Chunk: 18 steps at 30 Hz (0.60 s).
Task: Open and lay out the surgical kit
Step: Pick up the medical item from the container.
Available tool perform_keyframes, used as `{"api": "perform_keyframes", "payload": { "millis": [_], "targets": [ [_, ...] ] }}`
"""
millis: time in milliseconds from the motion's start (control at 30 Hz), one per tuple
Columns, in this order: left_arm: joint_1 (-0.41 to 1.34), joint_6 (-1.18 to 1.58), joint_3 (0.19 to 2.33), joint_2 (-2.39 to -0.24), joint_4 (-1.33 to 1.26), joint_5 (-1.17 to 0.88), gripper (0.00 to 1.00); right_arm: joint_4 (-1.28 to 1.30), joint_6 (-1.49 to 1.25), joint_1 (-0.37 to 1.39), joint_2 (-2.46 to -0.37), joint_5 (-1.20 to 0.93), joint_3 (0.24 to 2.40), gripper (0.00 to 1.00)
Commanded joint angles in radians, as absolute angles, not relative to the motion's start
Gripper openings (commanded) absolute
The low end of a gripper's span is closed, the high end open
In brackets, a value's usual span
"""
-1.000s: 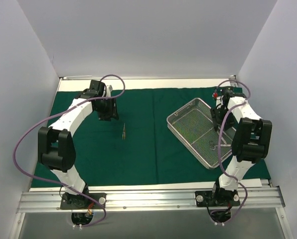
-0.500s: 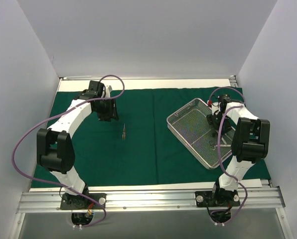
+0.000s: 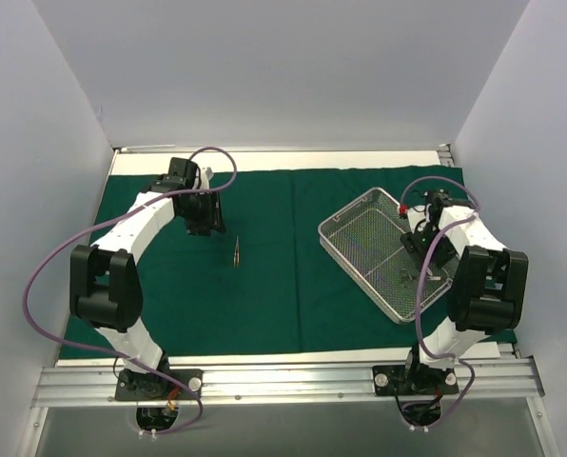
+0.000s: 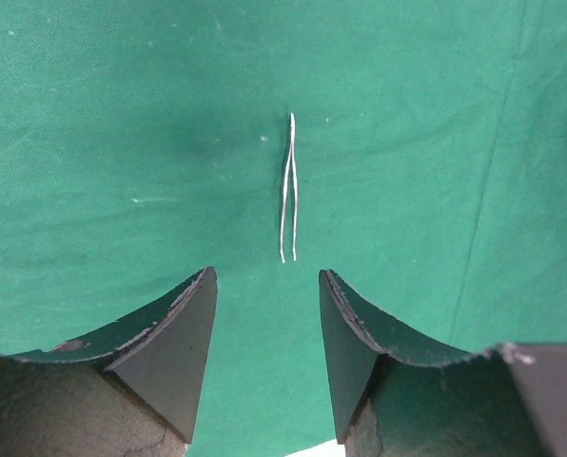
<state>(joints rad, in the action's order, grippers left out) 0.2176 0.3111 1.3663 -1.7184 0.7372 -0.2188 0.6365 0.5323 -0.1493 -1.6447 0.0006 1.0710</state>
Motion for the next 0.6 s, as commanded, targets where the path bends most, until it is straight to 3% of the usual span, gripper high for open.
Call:
{"api": "perform_keyframes", "payload": {
  "millis": [0,300,567],
  "targets": [
    [0.195,0.310,1.358,-1.689,0.699,-0.242,0.56,0.709,0.621,-0.157,-1.640,0.031,1.092,0.50],
    [0.163,0.310,1.324,-1.687,0.681,-0.250,0.57,0.614,0.676,-0.042,-1.674,0.192,1.077,0.47],
    [0.158,0.310,1.290,-1.667,0.670,-0.256,0.57,0.571,0.706,-0.021,-1.644,0.190,0.990,0.45]
  ]
}}
